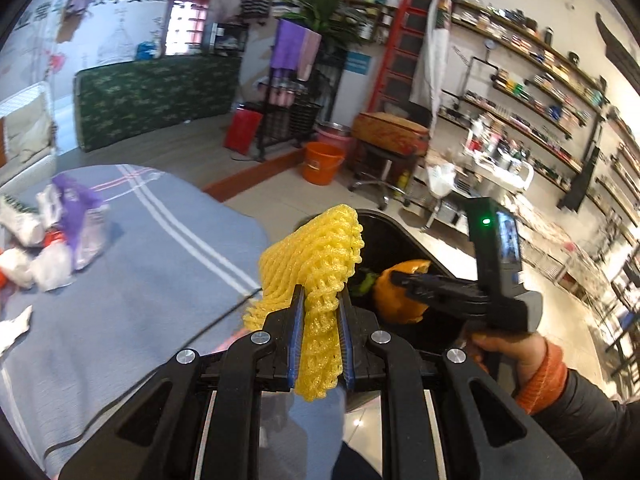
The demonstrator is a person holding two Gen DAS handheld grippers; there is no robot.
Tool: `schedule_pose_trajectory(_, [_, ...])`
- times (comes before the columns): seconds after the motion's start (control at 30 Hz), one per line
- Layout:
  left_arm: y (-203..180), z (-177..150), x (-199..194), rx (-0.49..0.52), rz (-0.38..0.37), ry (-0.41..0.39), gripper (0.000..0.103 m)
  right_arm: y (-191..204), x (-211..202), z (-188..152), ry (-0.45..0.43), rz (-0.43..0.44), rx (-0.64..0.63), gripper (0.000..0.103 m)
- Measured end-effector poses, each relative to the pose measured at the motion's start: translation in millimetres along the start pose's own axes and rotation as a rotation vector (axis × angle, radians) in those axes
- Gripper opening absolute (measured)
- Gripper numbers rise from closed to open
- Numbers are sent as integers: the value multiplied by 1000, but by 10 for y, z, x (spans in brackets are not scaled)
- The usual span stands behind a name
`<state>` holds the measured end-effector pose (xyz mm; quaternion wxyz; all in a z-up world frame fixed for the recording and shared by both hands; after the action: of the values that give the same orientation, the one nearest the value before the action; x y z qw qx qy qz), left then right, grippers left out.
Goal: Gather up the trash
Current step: 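Carry the orange peel with the right tool over the bin and release it, then lower the yellow foam net with the left tool into the bin and release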
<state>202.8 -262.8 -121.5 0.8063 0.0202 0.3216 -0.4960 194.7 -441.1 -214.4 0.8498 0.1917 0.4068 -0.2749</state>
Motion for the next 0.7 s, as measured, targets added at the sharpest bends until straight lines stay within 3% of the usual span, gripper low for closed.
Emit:
schedule_pose_trajectory(0.03, [-40,-6,47,5,-12,9,16,-36,7,-9,-3,6,22,50])
schedule_pose_trajectory(0.3, [-280,-64,432,32,-84,87,16,-242,-88,20,-49,-22,49,51])
schedule_pose_trajectory(0.43, [-422,-52,632,40,-125,119,16,-441,-222,103,-99,-72,75,56])
schedule_pose_trajectory(0.7, [-676,-64,1016,36,-205,189,16,-901,-500,285,-200,-164,147,57])
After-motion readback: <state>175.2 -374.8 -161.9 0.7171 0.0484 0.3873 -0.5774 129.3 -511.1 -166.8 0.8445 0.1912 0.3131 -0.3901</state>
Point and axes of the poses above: each gripper's, at about its wrist camera, not at the fingertips, and x roughly the way its jaws point, y to its left, z to its top, the point moved 10 cm from there along x, roughly the way its jaws point, and after that the axes turned 9 degrees about -z, right-handed, at the moved point
